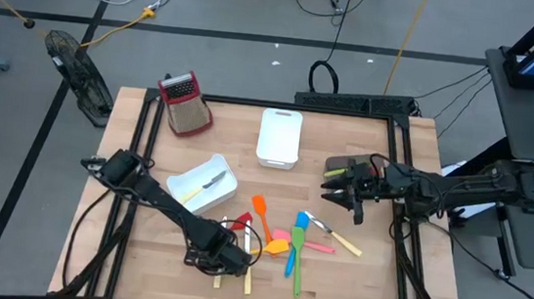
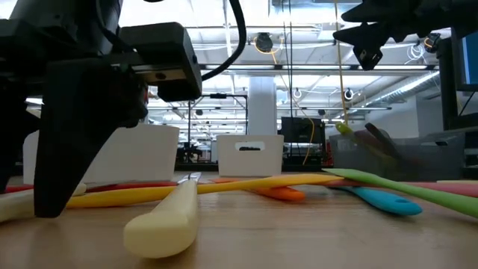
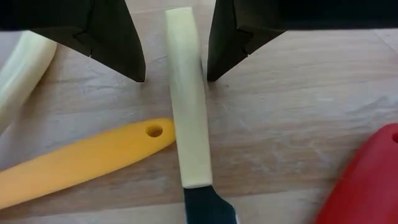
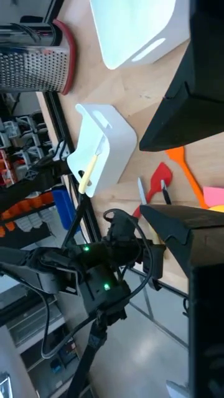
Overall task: Pick & Place Kitchen Items
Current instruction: Put the white table knife into the bottom white bin
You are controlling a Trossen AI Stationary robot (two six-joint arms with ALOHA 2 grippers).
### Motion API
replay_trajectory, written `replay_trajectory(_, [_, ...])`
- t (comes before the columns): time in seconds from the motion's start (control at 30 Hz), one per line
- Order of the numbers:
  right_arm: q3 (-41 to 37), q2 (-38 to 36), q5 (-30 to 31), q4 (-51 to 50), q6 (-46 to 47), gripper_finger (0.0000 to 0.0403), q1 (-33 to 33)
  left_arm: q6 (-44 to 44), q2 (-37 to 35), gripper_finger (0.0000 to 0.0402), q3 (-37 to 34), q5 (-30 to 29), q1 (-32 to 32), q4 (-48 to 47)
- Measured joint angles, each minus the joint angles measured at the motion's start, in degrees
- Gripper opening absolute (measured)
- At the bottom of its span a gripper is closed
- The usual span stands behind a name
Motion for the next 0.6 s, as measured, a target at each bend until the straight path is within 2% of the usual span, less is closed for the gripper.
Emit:
replay_trajectory(0.2, [0.0,0.0,0.0,-0.5,0.2,0.0141,0.0,0.9,0.2,0.0168,0.0,2.5,0.3,0.0])
replay_trajectory(0.47, [0.0,0.0,0.0,-0.5,0.2,0.0141,0.0,1.9,0.3,0.0048,-0.1,2.4,0.3,-0.3])
replay_trajectory(0.6, [0.0,0.0,0.0,-0.5,0.2,0.0140,0.0,2.9,0.3,0.0046,-0.1,2.3,0.2,-0.3])
